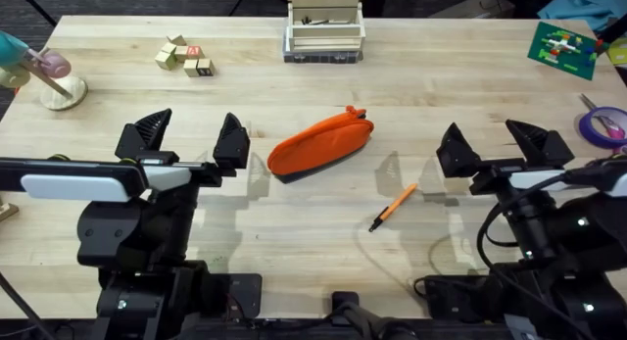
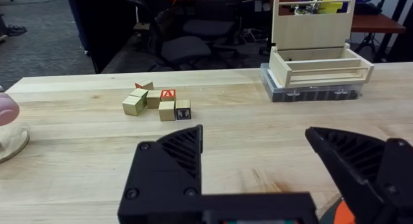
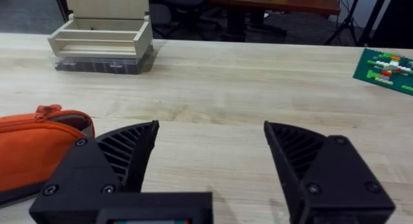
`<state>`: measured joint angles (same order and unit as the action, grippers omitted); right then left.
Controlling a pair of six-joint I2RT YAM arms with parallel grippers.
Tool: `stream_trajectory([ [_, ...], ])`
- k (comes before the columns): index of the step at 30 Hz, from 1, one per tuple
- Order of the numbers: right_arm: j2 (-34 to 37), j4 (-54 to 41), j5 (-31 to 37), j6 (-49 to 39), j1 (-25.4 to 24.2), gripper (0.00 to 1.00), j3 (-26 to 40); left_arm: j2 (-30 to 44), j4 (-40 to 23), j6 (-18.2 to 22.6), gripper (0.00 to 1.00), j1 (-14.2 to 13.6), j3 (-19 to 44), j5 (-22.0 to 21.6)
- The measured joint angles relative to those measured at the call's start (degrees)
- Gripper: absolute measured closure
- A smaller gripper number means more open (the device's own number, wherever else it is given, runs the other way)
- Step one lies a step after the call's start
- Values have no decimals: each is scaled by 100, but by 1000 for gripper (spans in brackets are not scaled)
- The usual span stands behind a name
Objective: Unzip the bag, pick up the pens from the table one at a time and place them inside, then zip the bag closed.
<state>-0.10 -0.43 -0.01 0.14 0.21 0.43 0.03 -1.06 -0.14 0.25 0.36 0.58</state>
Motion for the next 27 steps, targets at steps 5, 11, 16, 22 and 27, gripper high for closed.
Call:
stream_trajectory([
  [5,9,-137,22,2,0,4,22,2,0,15,7,0,0,0],
  [11,9,-136,24,4,0,4,28,2,0,15,8,0,0,0],
  [16,9,-98,66,4,0,3,28,2,-2,15,8,0,0,2],
  [22,9,-110,11,7,0,4,38,1,-437,17,8,0,194,4],
  [27,10,-624,-48,9,0,3,326,2,-1186,20,8,0,933,4],
])
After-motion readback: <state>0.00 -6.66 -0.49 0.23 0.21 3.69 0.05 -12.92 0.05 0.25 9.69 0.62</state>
